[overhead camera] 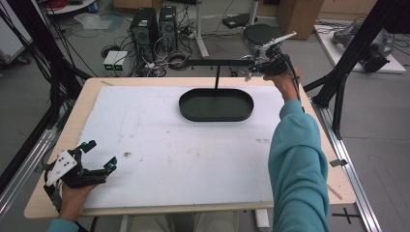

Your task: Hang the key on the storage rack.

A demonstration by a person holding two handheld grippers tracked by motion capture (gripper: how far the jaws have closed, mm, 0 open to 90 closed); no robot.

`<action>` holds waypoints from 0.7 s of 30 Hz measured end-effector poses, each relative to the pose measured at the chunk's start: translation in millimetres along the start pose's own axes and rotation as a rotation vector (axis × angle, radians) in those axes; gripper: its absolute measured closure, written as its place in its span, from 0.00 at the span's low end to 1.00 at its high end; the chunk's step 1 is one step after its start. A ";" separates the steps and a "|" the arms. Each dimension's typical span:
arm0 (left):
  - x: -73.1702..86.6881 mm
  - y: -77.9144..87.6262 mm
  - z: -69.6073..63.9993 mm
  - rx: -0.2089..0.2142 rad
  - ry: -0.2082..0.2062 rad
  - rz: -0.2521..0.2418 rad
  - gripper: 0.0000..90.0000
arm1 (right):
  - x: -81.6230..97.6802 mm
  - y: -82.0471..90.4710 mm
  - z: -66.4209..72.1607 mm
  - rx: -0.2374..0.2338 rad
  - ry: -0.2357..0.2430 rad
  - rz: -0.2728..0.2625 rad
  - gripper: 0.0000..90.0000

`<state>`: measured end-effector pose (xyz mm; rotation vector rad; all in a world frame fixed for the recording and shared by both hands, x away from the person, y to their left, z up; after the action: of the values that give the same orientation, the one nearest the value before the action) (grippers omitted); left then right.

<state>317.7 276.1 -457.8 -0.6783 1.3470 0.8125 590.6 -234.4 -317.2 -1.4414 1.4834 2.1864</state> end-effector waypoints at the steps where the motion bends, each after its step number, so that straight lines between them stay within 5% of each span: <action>1: 0.0 0.1 0.0 0.000 0.000 0.001 0.02 | -0.2 -0.2 -0.7 0.000 0.005 -0.003 0.98; 21: 0.0 0.1 -0.1 0.000 -0.001 0.001 0.02 | 0.6 -3.4 -4.1 0.005 0.038 -0.005 0.96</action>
<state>317.6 276.0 -457.8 -0.6773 1.3460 0.8132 594.8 -236.0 -320.1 -1.4911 1.4948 2.1627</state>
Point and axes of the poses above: each handheld gripper's, and its own axes: y roughly backward along the jaws, x roughly out of its underside, z roughly to its left, the point moved 7 cm from there along -y, roughly forward along the jaws, and after that the axes turned 7 degrees about -y, right-handed, at the moved point
